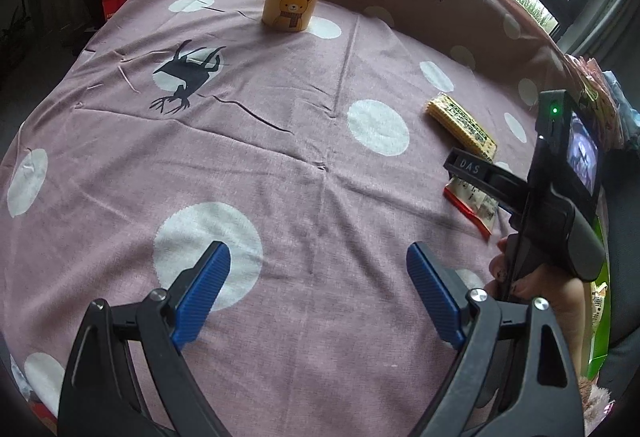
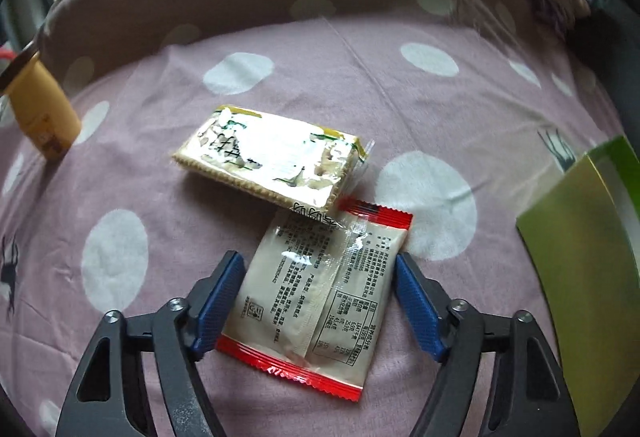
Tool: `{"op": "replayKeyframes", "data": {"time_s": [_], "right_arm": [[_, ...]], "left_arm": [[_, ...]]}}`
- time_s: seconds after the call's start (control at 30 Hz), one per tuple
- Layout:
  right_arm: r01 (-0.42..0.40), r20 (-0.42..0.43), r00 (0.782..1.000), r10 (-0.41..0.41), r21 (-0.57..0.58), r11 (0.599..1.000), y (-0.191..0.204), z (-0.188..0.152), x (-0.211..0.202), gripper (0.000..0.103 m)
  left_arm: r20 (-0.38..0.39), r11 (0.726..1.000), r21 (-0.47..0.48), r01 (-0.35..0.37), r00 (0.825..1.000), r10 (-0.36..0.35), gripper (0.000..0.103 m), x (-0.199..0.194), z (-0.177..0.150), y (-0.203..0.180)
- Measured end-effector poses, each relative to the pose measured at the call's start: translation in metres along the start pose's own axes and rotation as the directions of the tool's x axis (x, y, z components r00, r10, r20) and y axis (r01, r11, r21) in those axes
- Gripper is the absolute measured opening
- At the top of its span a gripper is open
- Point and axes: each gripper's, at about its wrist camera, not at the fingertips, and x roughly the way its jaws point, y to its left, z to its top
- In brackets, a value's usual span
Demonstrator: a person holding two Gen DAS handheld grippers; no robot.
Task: Organize snacks
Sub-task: 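Move the right gripper back to the white red-edged packet, then grasp the white red-edged packet with the right gripper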
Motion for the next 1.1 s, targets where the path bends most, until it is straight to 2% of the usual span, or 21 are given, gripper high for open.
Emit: {"op": "replayKeyframes", "data": {"time_s": [0.2, 0.3, 0.37, 0.43, 0.53, 0.67, 0.8, 0.9, 0.97, 1.0, 1.1], "right_arm": [[-0.116, -0.043, 0.992, 0.115, -0.008, 0.993, -0.009, -0.012, -0.017, 0.071], [-0.199, -0.096, 0.976, 0.197, -0.011, 0.980, -0.015, -0.021, -0.029, 0.069], [-0.255, -0.120, 0.961, 0.250, -0.034, 0.966, -0.020, -0.031, -0.042, 0.062], [-0.278, -0.125, 0.955, 0.269, -0.065, 0.958, -0.025, -0.042, -0.052, 0.053], [-0.295, -0.140, 0.949, 0.281, -0.091, 0.951, -0.031, -0.065, -0.062, 0.053], [-0.341, -0.119, 0.933, 0.339, 0.003, 0.940, -0.049, -0.060, -0.068, 0.053], [-0.409, -0.044, 0.909, 0.414, 0.097, 0.907, -0.066, -0.048, -0.070, 0.053], [-0.447, -0.051, 0.888, 0.458, 0.141, 0.883, -0.070, -0.045, -0.059, 0.054], [-0.488, -0.063, 0.860, 0.506, 0.187, 0.853, -0.071, -0.041, -0.049, 0.054], [-0.509, -0.063, 0.845, 0.531, 0.206, 0.835, -0.070, -0.038, -0.042, 0.054], [-0.524, -0.076, 0.829, 0.554, 0.238, 0.818, -0.066, -0.035, -0.032, 0.054]], "left_arm": [[0.004, 1.000, -0.009, 0.003, 1.000, -0.003, 0.090, -0.002, 0.000, 0.003], [0.002, 1.000, -0.028, 0.007, 1.000, -0.007, 0.090, -0.003, 0.001, 0.007], [0.003, 0.999, -0.036, 0.009, 1.000, -0.009, 0.090, -0.005, 0.001, 0.009], [0.003, 0.999, -0.038, 0.010, 1.000, -0.010, 0.090, -0.005, 0.001, 0.009], [-0.003, 0.999, -0.033, 0.008, 1.000, -0.008, 0.090, -0.004, 0.001, 0.008], [-0.005, 0.999, -0.034, 0.019, 1.000, -0.019, 0.090, -0.002, 0.000, 0.005], [-0.006, 0.993, -0.035, 0.109, 0.994, -0.109, 0.090, 0.007, 0.004, -0.007], [-0.044, 0.982, -0.030, 0.185, 0.982, -0.186, 0.086, 0.020, 0.006, -0.020], [-0.059, 0.969, -0.039, 0.245, 0.967, -0.247, 0.074, 0.026, 0.006, -0.029], [-0.061, 0.964, -0.043, 0.264, 0.962, -0.266, 0.071, 0.028, 0.006, -0.032], [-0.101, 0.941, -0.061, 0.333, 0.936, -0.338, 0.051, 0.042, 0.003, -0.045]]}}
